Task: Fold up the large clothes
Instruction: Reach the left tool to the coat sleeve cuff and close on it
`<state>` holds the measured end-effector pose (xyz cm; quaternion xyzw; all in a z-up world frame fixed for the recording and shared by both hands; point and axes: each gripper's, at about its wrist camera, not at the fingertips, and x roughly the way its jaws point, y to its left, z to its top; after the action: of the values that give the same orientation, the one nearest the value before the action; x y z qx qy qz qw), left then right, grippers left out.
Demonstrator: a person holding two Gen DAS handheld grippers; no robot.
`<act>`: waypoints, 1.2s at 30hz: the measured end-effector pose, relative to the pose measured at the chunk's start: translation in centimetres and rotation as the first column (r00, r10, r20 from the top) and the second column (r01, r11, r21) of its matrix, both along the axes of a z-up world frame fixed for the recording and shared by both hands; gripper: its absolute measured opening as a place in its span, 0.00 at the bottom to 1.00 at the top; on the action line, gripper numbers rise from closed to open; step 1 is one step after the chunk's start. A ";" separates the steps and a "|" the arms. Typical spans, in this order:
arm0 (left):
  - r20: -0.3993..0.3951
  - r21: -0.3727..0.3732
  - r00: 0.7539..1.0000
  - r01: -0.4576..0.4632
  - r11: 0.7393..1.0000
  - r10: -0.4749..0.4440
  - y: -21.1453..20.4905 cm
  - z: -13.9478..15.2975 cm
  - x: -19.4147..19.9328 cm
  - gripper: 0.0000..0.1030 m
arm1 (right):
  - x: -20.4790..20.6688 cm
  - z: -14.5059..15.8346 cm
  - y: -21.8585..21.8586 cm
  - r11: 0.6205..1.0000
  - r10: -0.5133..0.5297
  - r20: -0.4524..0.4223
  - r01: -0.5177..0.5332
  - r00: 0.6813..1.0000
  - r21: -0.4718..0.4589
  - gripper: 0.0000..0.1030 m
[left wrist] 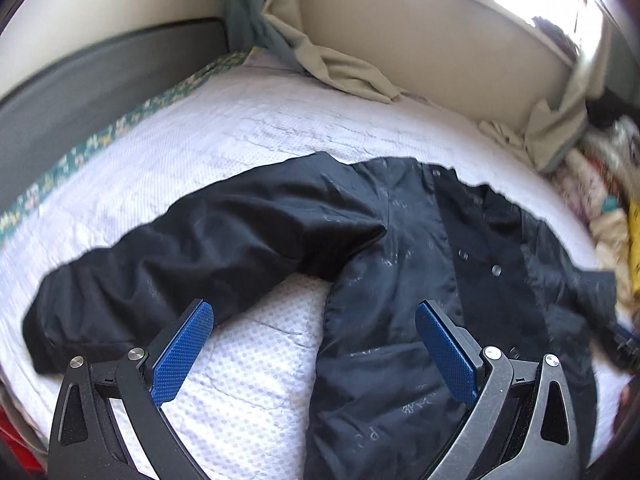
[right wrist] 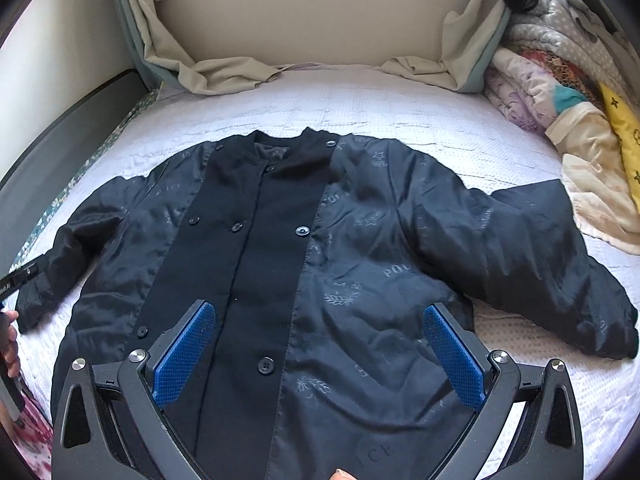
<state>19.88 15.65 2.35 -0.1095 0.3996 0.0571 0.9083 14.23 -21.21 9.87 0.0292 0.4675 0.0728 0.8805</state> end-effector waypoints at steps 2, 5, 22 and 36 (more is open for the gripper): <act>-0.004 -0.019 0.999 -0.036 0.999 0.036 1.2 -0.1 -0.1 0.99 | 0.2 -0.2 0.4 1.000 0.007 -0.006 -0.007 1.000 0.006 1.00; -0.010 -0.059 0.997 -0.074 0.996 0.074 2.9 -0.2 -0.7 0.99 | 0.4 -0.5 1.0 0.999 0.025 -0.027 -0.024 0.999 0.029 1.00; -0.210 -0.518 0.934 -0.358 0.777 0.291 11.8 -6.8 -4.9 0.98 | -0.2 0.1 2.1 0.997 0.050 -0.007 -0.050 0.999 0.056 1.00; -0.205 -0.596 0.773 -0.585 0.550 0.601 17.3 -9.7 -5.0 0.96 | -0.5 0.2 1.6 0.998 0.034 -0.004 -0.033 0.999 0.057 1.00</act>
<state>14.85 32.95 -7.33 -0.5353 0.3234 0.2215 0.7482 13.75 -19.66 10.11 0.0466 0.4679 0.1007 0.8768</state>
